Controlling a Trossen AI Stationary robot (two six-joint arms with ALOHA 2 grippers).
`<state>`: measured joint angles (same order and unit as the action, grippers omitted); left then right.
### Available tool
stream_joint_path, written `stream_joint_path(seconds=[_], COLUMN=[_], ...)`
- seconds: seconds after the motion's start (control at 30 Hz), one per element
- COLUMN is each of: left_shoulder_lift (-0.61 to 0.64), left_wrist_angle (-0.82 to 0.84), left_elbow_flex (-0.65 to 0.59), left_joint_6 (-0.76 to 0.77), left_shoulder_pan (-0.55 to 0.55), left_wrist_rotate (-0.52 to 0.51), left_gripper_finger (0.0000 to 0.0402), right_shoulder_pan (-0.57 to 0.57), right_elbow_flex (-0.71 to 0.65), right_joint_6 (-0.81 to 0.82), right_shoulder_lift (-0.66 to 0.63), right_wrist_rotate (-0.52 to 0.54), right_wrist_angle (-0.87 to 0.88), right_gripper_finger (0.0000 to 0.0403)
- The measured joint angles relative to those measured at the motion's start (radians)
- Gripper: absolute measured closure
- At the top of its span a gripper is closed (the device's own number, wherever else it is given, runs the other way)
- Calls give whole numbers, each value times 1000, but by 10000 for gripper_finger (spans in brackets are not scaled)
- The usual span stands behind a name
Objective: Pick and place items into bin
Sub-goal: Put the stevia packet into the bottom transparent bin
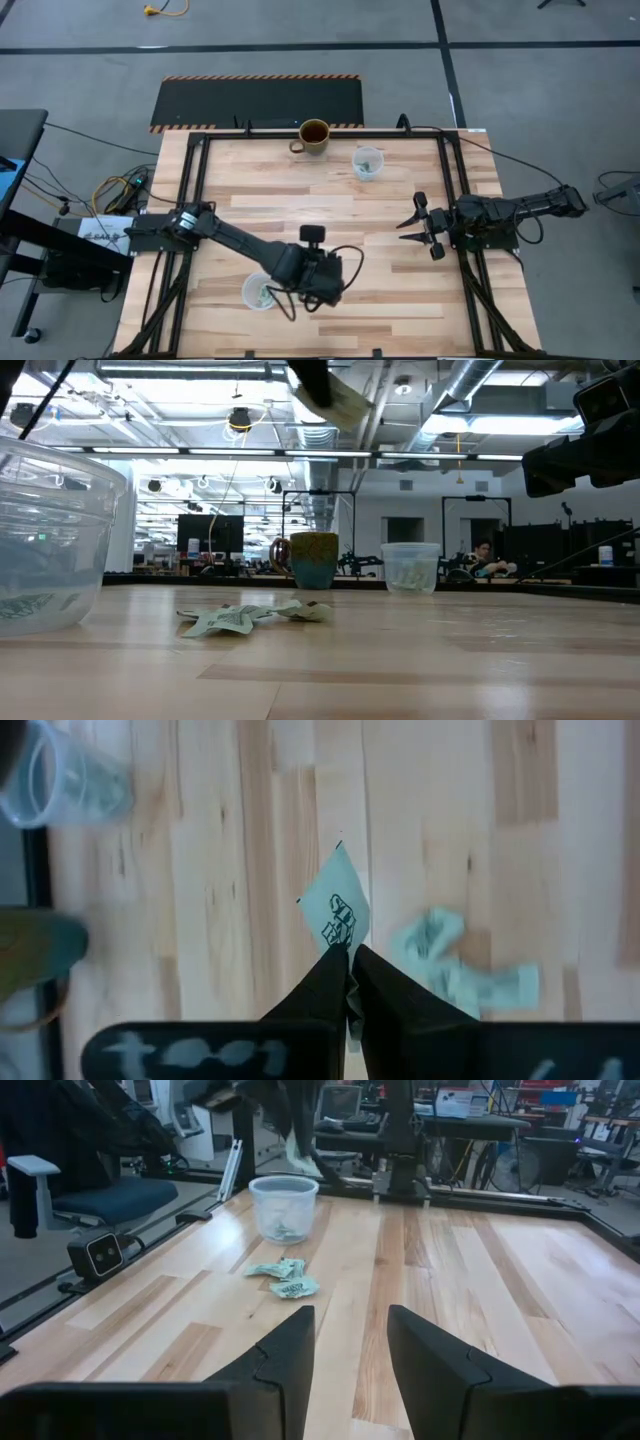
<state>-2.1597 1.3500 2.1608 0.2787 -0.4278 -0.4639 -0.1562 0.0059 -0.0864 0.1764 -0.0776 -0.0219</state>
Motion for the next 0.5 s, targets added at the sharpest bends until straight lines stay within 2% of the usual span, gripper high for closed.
stream_joint_path(seconds=[0.13,0.23,0.3,0.5], left_shoulder_lift=[8,21,34,105], left_wrist_angle=[137,233,217,218], left_elbow_flex=[29,29,24,-54], left_joint_6=[68,192,245,343], left_shoulder_pan=[-35,-65,-90,-179], left_wrist_rotate=[-10,-81,-116,-118], left_gripper_finger=[401,401,401,401], right_shoulder_pan=[0,0,0,0], right_elbow_flex=[0,0,0,0], right_joint_6=[0,0,0,0], right_shoulder_lift=[0,0,0,-1], right_wrist_rotate=[0,0,0,0], right_wrist_angle=[0,0,0,0], right_gripper_finger=[280,280,280,280])
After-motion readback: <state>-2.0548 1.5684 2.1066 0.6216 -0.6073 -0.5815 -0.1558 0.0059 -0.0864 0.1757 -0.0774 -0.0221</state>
